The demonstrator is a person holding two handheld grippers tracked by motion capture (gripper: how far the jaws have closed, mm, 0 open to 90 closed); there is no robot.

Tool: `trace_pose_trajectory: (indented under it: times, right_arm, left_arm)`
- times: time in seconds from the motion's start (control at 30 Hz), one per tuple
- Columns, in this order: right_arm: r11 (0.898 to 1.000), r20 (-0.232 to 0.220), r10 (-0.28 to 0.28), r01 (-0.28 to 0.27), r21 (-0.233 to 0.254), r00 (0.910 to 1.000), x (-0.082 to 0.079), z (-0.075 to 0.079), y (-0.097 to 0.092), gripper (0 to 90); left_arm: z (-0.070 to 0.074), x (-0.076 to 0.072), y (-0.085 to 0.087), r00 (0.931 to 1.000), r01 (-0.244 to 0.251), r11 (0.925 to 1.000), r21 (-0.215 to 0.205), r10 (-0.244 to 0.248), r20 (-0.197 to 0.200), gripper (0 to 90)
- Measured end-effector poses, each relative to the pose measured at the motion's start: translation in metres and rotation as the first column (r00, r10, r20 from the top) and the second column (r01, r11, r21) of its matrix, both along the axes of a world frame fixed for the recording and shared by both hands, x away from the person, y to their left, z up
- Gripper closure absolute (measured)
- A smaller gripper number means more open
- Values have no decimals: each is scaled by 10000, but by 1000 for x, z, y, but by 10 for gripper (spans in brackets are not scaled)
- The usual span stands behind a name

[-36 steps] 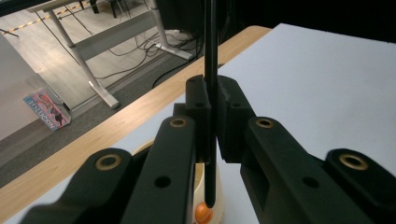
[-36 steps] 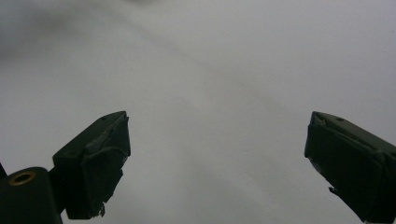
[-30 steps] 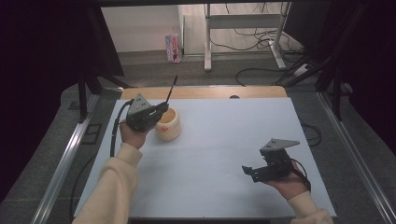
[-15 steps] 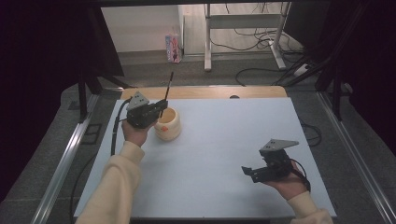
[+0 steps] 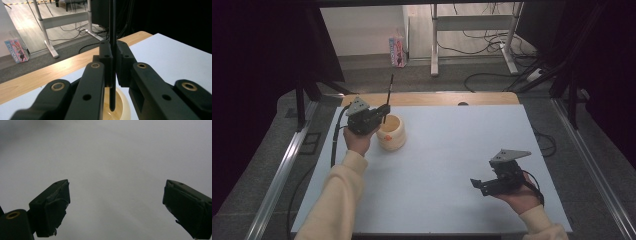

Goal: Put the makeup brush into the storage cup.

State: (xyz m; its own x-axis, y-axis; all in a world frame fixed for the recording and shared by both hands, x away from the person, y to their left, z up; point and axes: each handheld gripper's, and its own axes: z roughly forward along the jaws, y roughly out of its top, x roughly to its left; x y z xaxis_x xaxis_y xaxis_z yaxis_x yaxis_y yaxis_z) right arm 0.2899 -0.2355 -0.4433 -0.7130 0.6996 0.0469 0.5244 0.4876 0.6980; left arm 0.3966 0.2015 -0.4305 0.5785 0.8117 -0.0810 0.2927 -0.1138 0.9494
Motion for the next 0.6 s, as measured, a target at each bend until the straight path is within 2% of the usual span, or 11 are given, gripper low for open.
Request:
trace_pose_trajectory:
  times: [0.33, 0.6]
  right_arm:
    - [10000, -13, 47, -47, -57, 10000, 0, -1, 0, 74]
    - [9999, -10, -4, 4, -140, 10000, 1, -2, 0, 74]
  left_arm:
    - [-17, 9, 5, 9989, -276, 9969, -734, 247, -395, 851]
    - [-22, 13, 9, 9973, -338, 9932, -1113, 263, -689, 851]
